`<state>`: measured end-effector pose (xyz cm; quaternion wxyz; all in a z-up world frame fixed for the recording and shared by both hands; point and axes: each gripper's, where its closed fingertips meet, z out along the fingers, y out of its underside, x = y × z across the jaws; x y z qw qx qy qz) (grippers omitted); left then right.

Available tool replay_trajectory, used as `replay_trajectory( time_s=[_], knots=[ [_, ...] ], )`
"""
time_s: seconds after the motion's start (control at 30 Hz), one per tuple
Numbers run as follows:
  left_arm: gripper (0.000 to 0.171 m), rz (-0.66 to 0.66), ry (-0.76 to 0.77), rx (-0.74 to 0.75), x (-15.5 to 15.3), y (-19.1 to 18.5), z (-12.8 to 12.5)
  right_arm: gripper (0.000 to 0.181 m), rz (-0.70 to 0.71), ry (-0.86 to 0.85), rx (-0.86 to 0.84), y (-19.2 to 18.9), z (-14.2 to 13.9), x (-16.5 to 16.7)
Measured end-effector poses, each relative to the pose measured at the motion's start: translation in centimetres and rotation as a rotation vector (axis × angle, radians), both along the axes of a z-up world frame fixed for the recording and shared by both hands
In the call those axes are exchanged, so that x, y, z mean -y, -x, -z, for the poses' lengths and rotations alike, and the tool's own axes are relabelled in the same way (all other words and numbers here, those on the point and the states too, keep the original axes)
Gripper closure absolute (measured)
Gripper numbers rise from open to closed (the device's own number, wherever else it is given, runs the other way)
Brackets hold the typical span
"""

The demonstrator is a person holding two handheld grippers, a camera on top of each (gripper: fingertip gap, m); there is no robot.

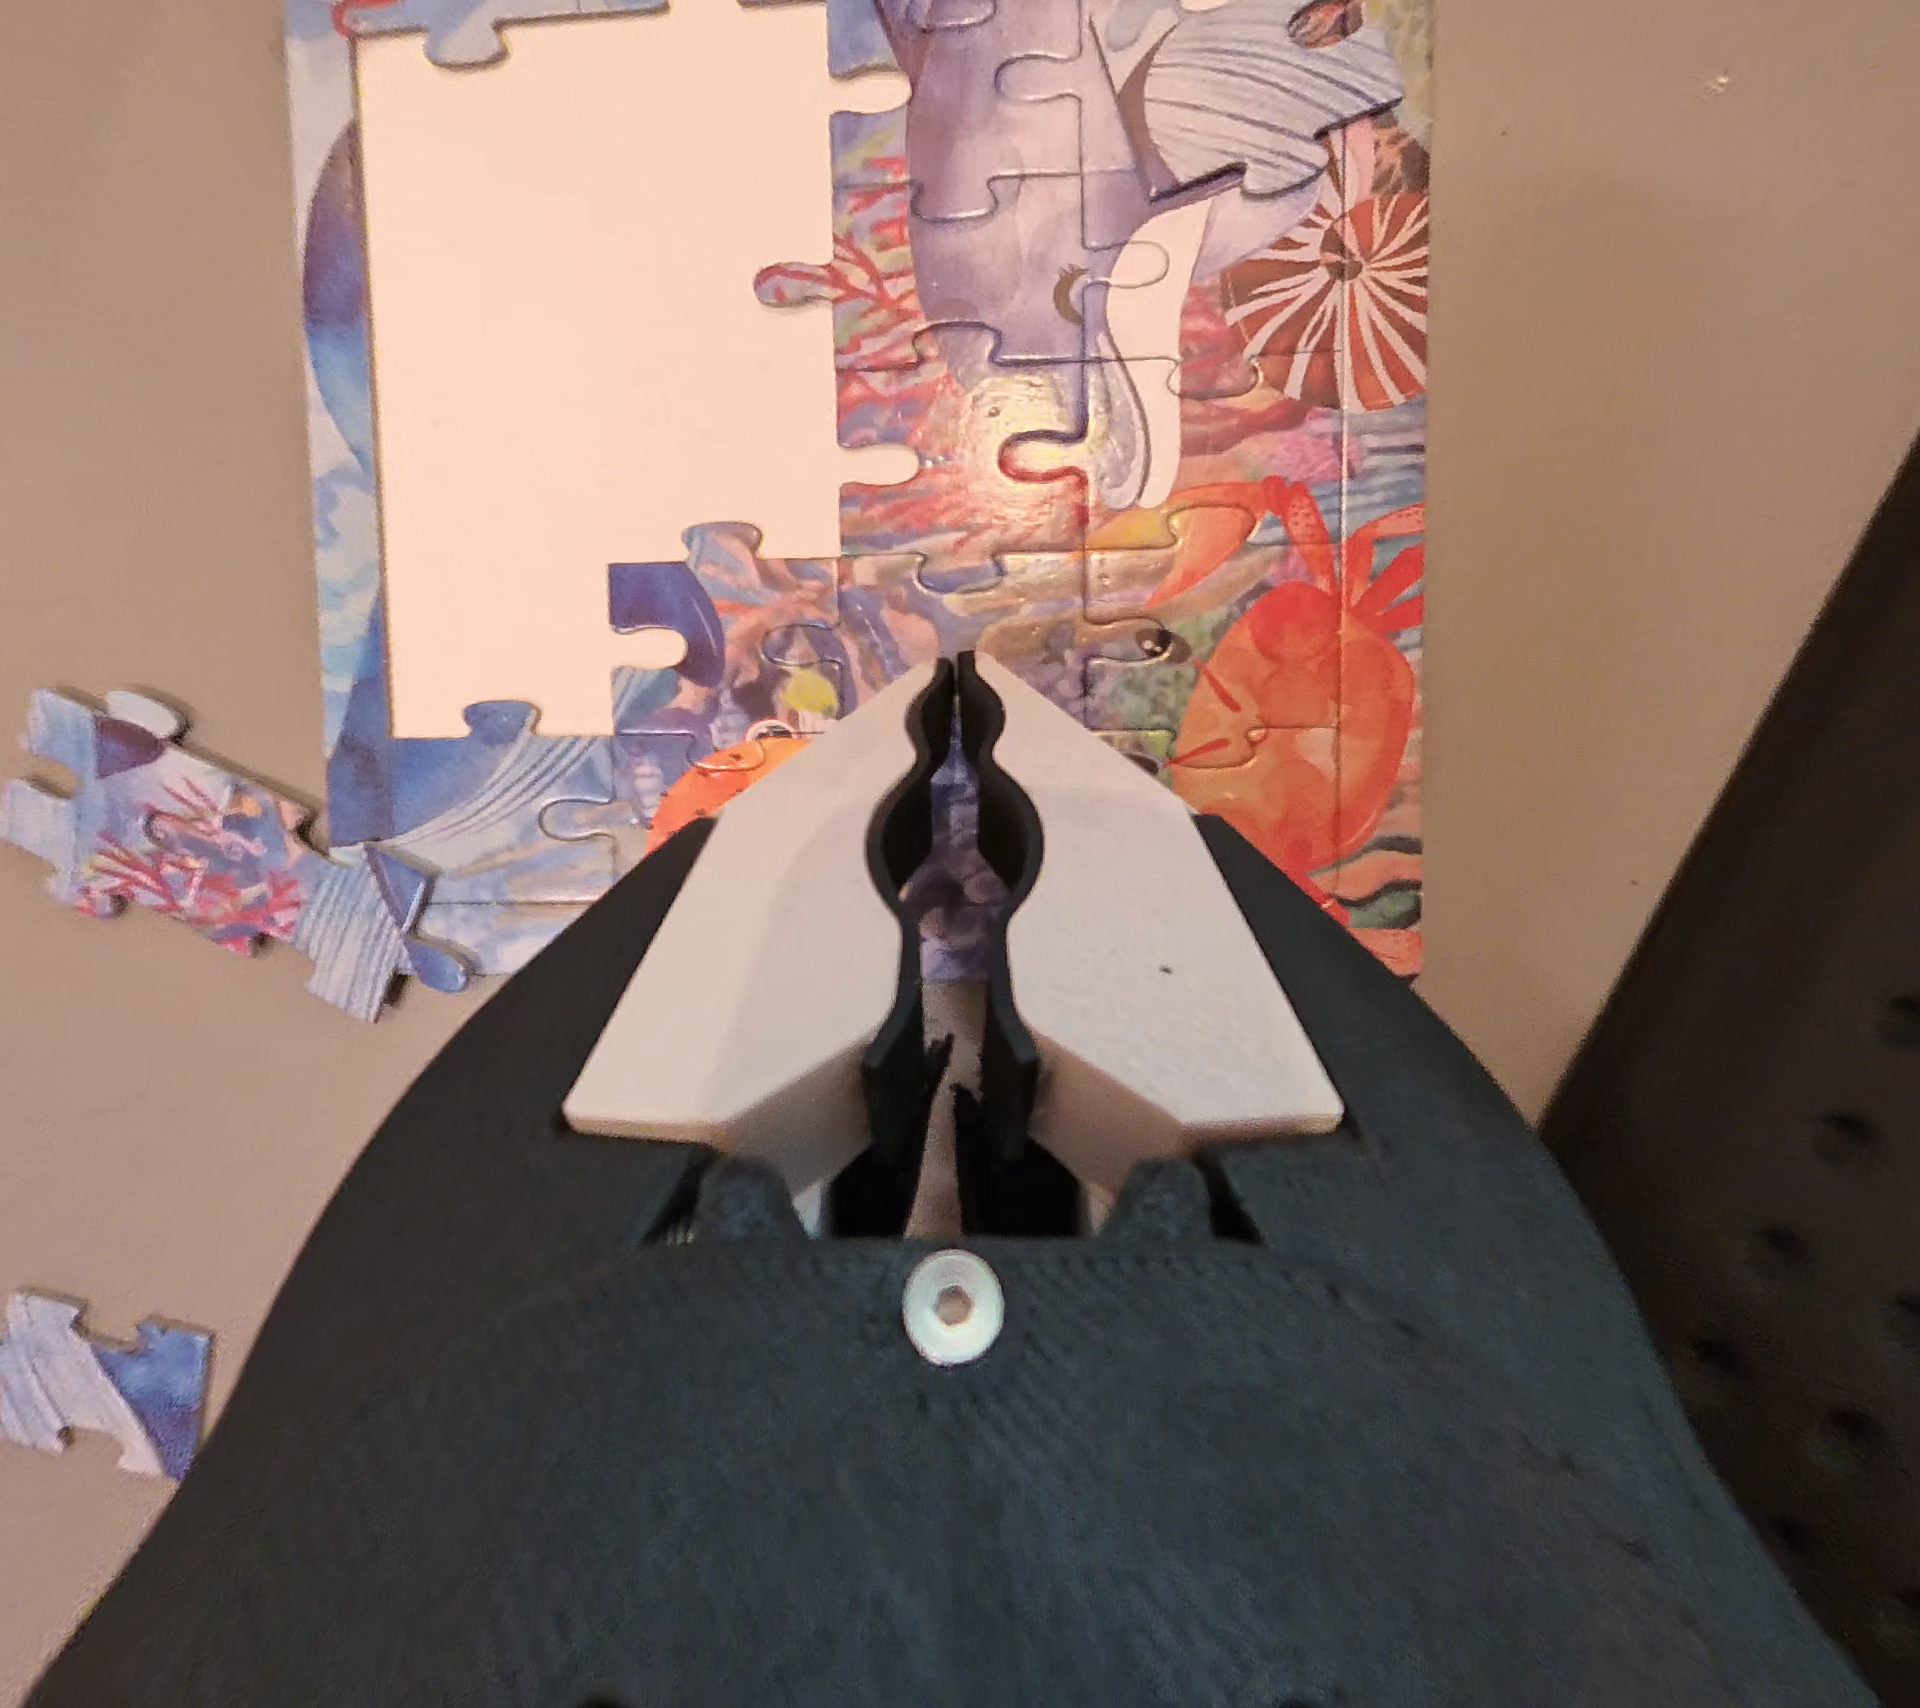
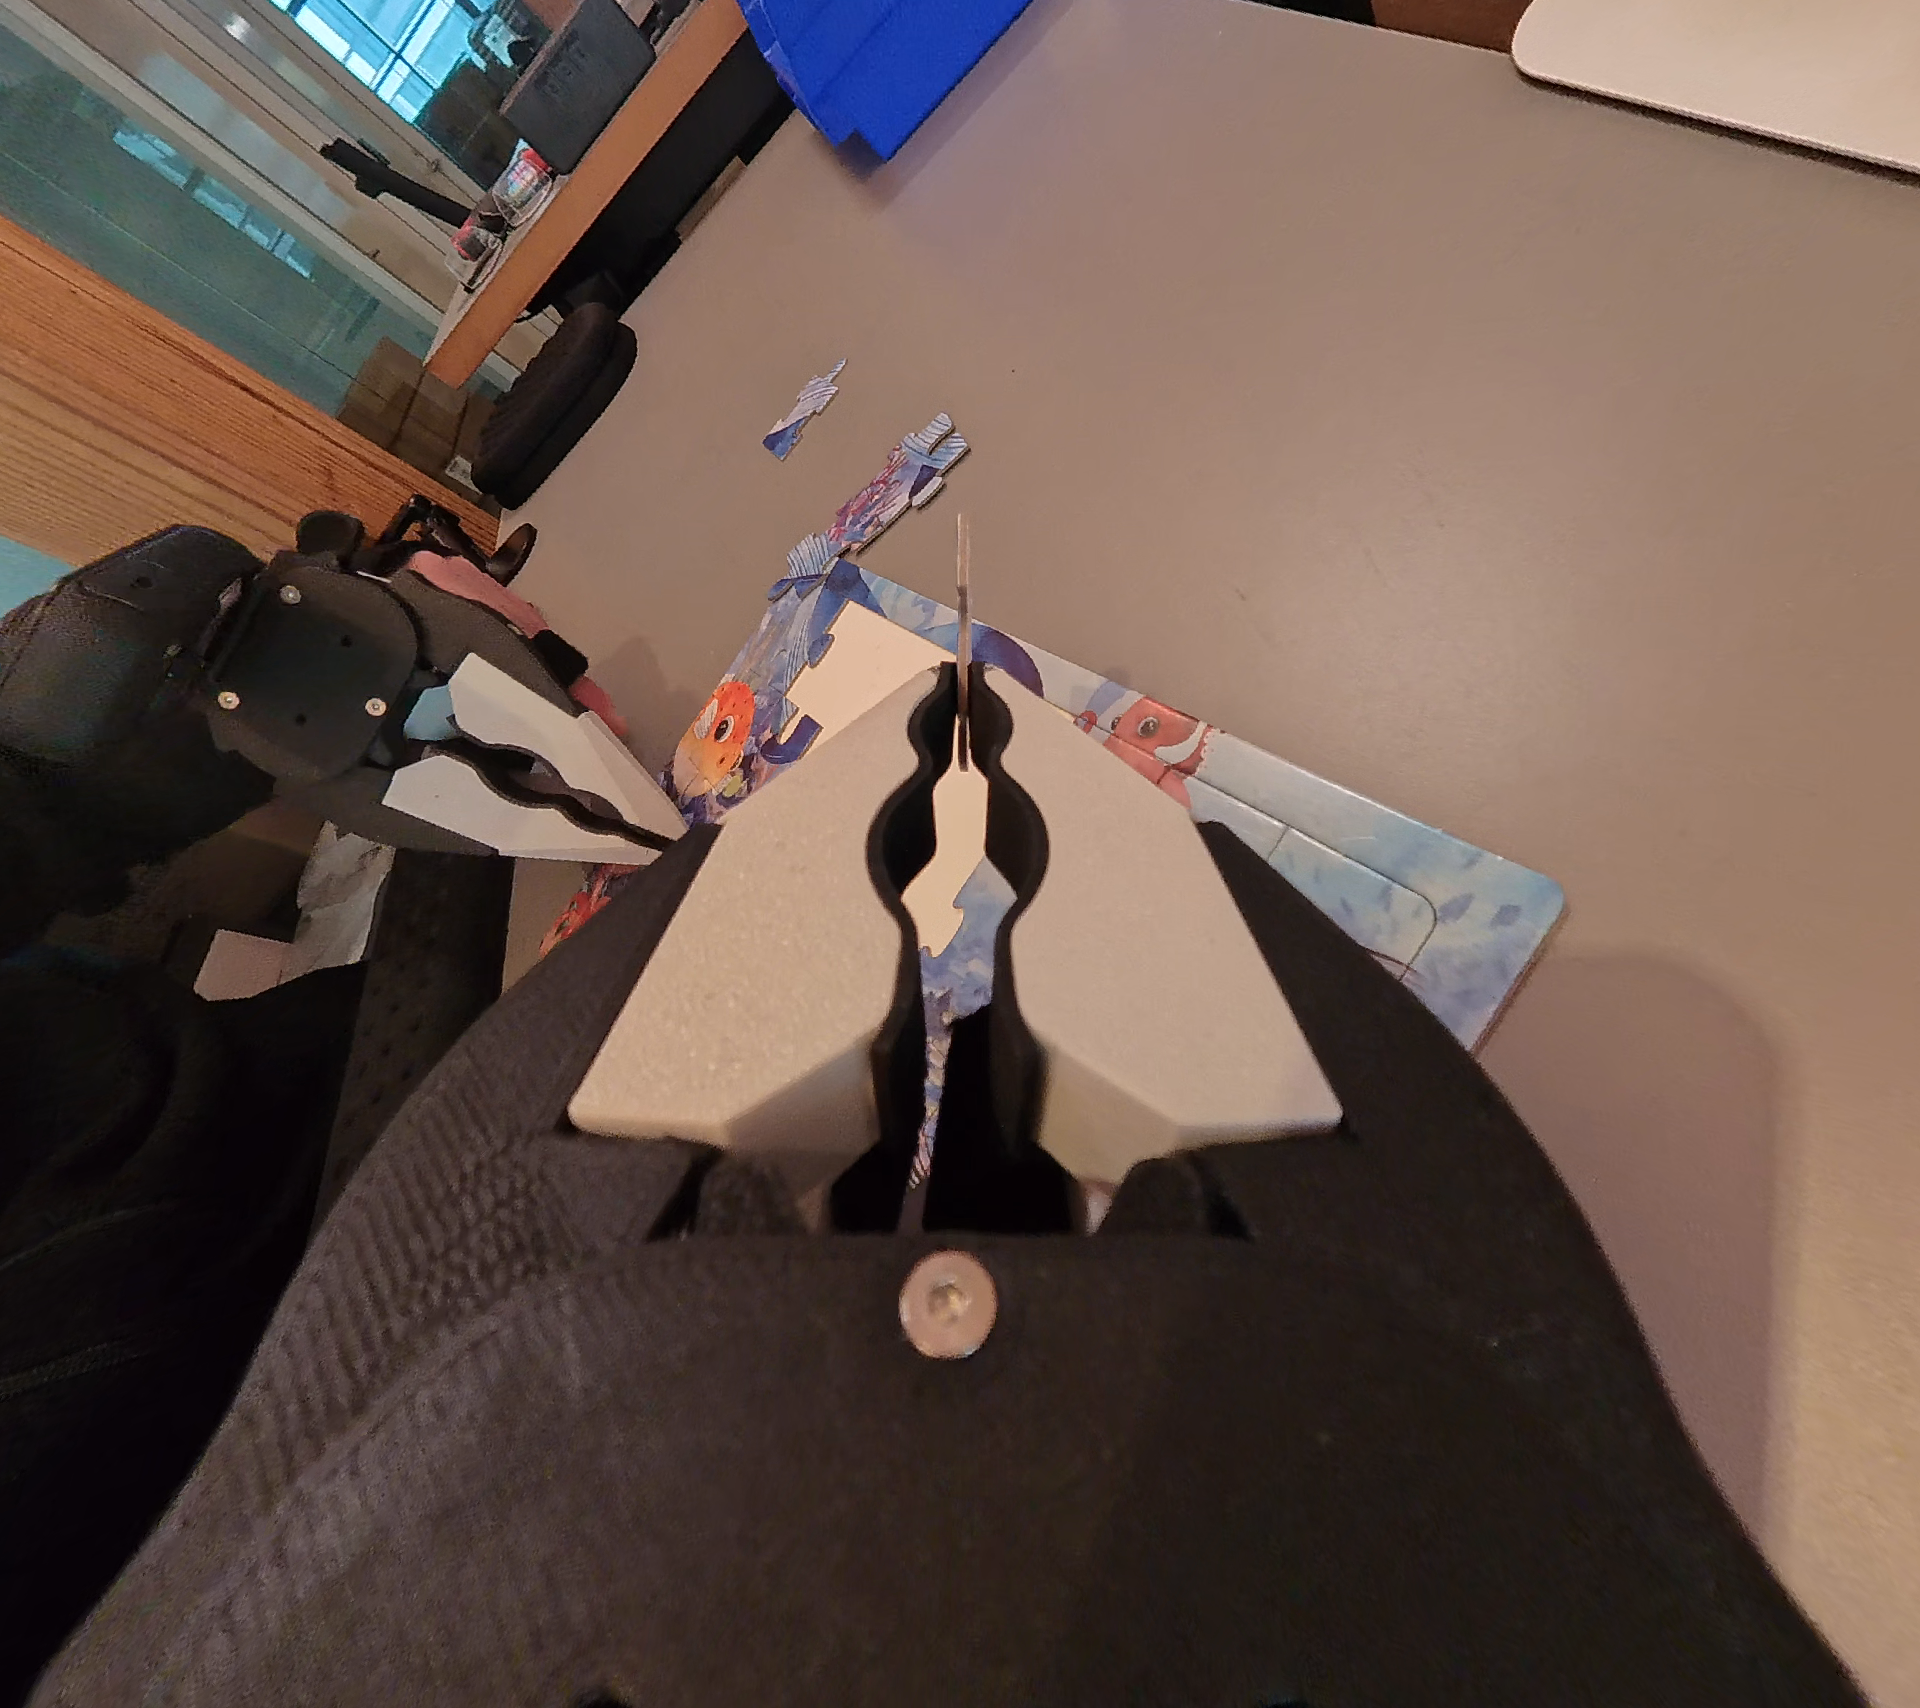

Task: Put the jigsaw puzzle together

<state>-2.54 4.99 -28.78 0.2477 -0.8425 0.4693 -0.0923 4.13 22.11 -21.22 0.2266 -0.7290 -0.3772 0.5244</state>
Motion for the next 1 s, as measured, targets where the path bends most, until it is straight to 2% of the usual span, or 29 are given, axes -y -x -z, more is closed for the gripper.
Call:
replay_trajectory(
  time_s=[0.1, 0.2, 0.27, 0.33, 0.47, 0.53, 0.67, 0.8, 1.0],
  knots=[
    [0.167, -0.016, -0.043, -0.004, -0.5, 0.5, -0.8, 0.181, -0.003, -0.001, -0.005, 0.0, -0.1, 0.1],
    [0.162, -0.081, -0.157, -0.059, -2.8, 3.1, -2.3, 0.181, -0.037, 0.004, -0.009, 0.4, -0.2, 0.7],
    [0.153, -0.160, -0.209, -0.008, -4.5, 4.6, -4.1, 0.181, -0.078, -0.002, -0.003, 0.9, -0.2, 1.6],
    [0.153, -0.211, -0.246, 0.033, -5.8, 6.1, -5.5, 0.181, -0.117, -0.016, 0.002, 1.5, -0.2, 2.5],
    [0.150, -0.283, -0.308, -0.015, -8.1, 10.3, -6.0, 0.181, -0.165, -0.038, 0.019, 2.4, -0.2, 3.6],
    [0.145, -0.266, -0.300, 0.070, -8.6, 9.8, -6.5, 0.181, -0.185, -0.037, 0.006, 2.6, -0.3, 4.0],
    [0.145, -0.182, -0.258, 0.314, -8.8, 5.9, -8.2, 0.181, -0.241, -0.036, -0.017, 3.1, -0.4, 5.1],
    [0.140, -0.078, -0.226, 0.373, -8.1, 2.7, -8.0, 0.181, -0.290, -0.023, -0.049, 3.9, -0.9, 6.3],
    [0.140, -0.046, -0.194, 0.476, -8.1, 0.5, -6.7, 0.181, -0.350, 0.004, -0.118, 4.7, -2.1, 7.8]
  ],
)
